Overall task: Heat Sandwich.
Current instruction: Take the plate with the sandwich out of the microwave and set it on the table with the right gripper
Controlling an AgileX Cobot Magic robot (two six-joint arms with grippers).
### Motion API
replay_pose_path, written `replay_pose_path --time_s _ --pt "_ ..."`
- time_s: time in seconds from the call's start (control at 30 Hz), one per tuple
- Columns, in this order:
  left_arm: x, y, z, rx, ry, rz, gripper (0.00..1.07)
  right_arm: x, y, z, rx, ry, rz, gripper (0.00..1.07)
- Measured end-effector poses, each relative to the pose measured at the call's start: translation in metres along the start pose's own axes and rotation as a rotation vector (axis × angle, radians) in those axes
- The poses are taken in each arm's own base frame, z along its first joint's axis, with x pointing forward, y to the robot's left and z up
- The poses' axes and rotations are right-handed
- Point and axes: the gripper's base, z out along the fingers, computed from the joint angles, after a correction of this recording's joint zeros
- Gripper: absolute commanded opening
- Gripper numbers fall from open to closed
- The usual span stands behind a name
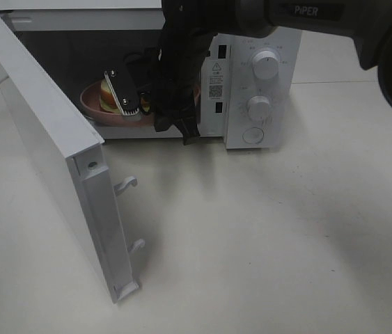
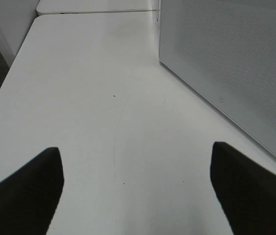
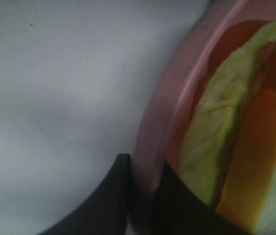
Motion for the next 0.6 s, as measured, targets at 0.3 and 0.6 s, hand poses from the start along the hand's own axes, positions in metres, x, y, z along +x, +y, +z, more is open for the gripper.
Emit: replay_pose_path --time_s 0.3,0.6 --pt "0.0 0.0 0.0 0.0 0.0 0.0 0.76 -0.006 0.01 -0.005 0.012 0.001 -0.026 0.0" --pt "0.0 0.0 0.0 0.0 0.0 0.0 0.76 -0.021 0.012 -0.023 0.034 -0.014 -0.067 0.0"
